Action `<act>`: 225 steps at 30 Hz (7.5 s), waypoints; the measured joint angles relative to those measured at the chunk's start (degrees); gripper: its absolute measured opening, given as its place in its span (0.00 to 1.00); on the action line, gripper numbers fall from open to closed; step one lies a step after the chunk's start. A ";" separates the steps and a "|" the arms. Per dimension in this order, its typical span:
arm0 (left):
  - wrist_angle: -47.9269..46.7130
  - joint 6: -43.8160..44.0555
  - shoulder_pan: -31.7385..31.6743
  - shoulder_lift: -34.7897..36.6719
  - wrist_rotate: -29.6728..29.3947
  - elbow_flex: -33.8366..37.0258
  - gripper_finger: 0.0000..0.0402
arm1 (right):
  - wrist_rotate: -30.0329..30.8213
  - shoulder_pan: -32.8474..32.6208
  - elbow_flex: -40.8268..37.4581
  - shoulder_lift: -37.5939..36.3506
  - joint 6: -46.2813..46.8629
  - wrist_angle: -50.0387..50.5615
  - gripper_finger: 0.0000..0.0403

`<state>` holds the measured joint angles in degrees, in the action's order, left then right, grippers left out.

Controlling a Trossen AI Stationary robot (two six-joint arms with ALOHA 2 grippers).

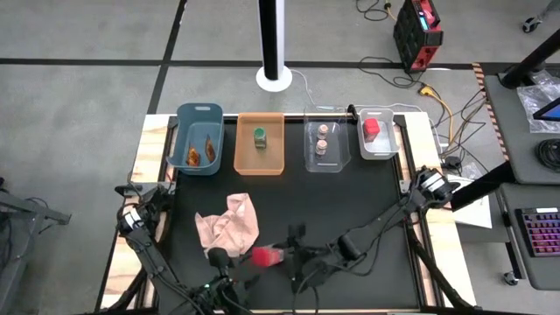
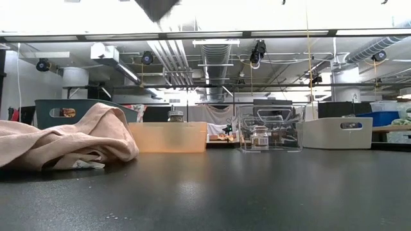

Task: Sort spices by type
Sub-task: Put the red seasoning can into the white bin

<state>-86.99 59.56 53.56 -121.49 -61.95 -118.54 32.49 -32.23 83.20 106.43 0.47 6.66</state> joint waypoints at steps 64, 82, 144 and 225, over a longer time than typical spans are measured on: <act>108.12 -69.77 -8.46 23.73 18.38 63.41 0.56 | 4.42 -1.31 -32.85 -11.37 -5.66 -45.61 0.47; 147.36 -78.46 -11.52 34.38 23.42 87.13 0.56 | 4.36 -4.21 -32.85 -4.91 -17.93 -69.97 0.47; 144.74 -79.92 -17.17 21.92 32.82 71.35 0.43 | 2.49 -5.03 -27.26 0.35 -30.10 -74.86 0.47; 108.91 -66.44 -16.27 28.63 15.47 65.70 0.63 | 0.09 1.34 25.18 0.44 10.64 46.08 0.52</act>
<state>21.92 -6.88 37.29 -92.86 -46.48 -52.84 32.58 -30.89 108.37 106.87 11.11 52.73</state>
